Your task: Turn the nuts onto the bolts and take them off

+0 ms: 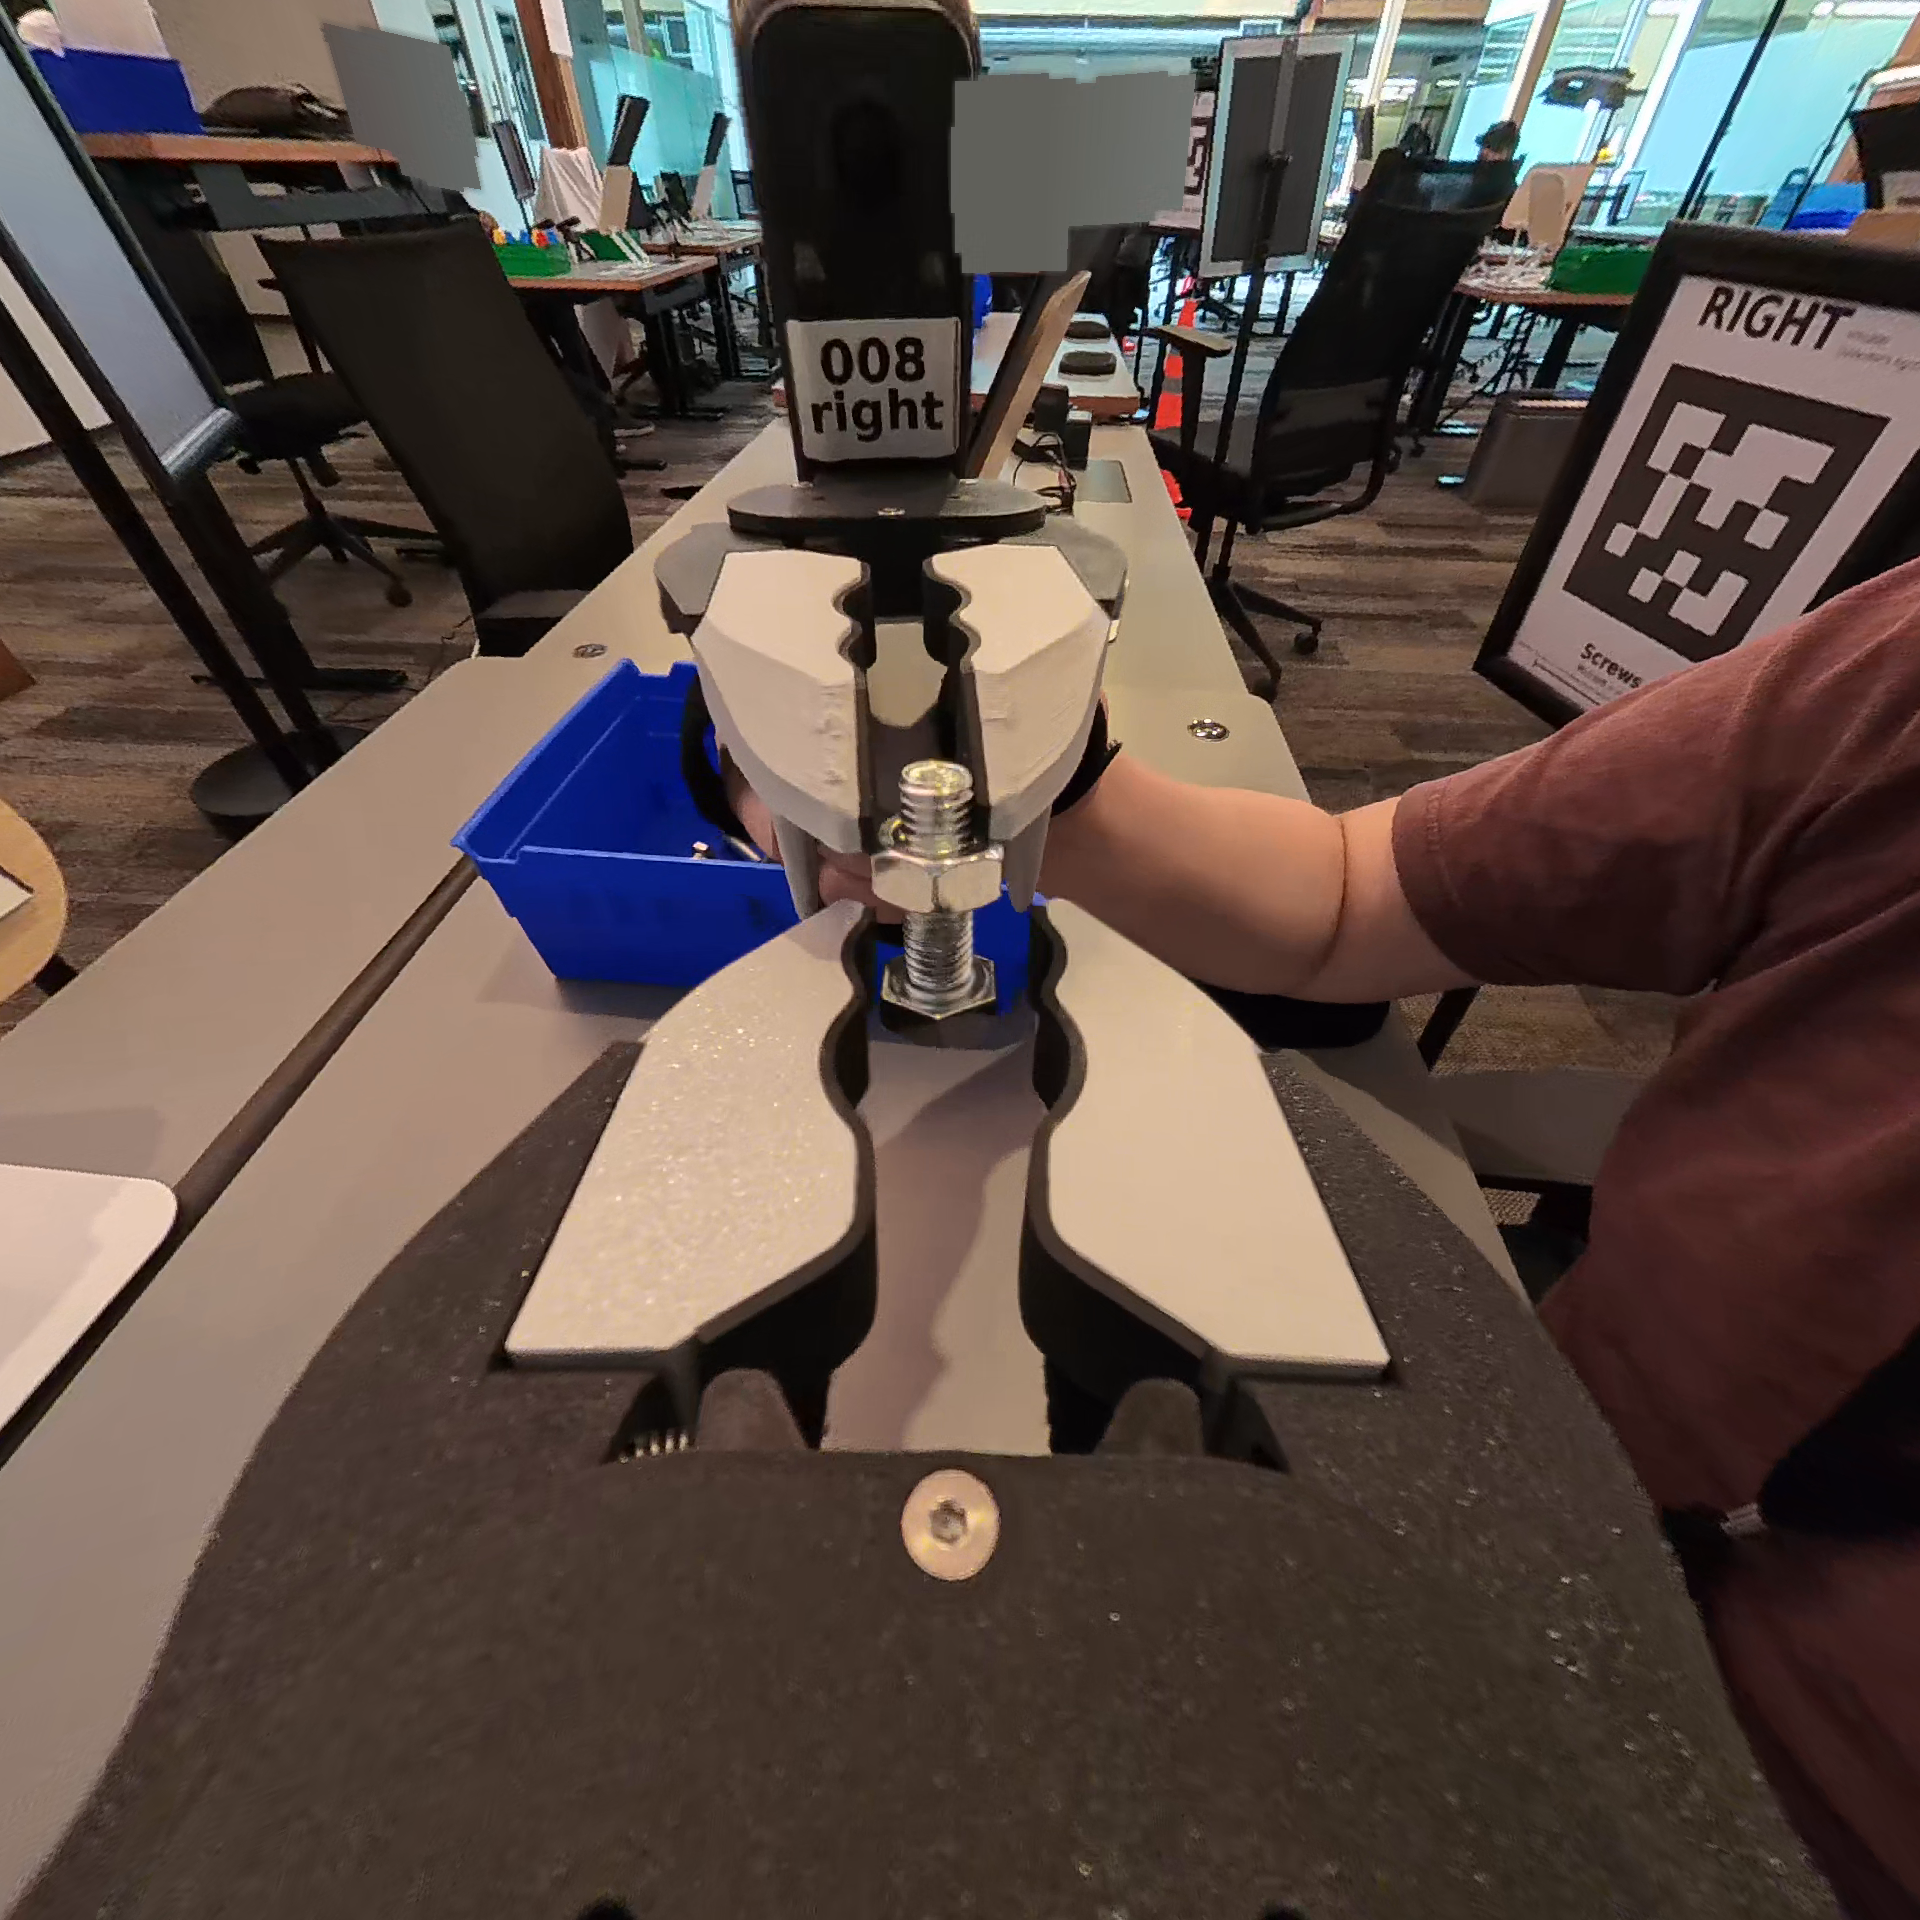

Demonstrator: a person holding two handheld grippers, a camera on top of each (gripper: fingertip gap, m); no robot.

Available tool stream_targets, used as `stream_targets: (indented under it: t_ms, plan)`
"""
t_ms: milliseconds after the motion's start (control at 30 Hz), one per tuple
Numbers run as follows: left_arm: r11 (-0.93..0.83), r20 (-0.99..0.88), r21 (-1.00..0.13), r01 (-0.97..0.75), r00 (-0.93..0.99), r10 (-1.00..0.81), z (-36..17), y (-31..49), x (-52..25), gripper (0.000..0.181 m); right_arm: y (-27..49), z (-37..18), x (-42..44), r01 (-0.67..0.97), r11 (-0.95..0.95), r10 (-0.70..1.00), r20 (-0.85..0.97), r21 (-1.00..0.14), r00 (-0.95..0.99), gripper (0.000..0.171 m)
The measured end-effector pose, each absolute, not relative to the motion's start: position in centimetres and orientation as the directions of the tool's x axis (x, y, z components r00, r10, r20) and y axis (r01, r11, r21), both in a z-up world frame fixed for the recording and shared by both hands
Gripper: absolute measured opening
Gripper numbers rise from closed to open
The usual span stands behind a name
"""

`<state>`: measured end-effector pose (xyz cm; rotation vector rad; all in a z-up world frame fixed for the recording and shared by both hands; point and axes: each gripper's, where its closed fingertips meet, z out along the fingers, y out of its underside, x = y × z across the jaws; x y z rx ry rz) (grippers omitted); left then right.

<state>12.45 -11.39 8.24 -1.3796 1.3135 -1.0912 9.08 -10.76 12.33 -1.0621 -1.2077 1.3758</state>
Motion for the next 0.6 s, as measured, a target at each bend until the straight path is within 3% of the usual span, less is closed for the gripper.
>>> stream_targets:
  t_ms: [333,433,600]
  plan:
    - [-0.008,-0.009,-0.982,-0.187,0.086,-0.996,8.3,-10.6,12.3,0.016,-10.2,12.6,9.1,-0.145,-0.033,0.994,-0.017,-0.989,-0.109,0.01]
    - [0.009,-0.037,-0.981,-0.193,0.142,-0.989,8.5,-9.9,12.1,0.016,-9.2,13.1,9.5,-0.157,-0.015,1.0,-0.012,-0.987,-0.021,0.038]
    - [0.007,-0.04,-0.983,-0.181,0.181,-0.983,9.0,-9.7,12.1,0.016,-9.3,12.3,8.7,-0.071,0.049,0.998,0.046,-0.996,0.046,0.043]
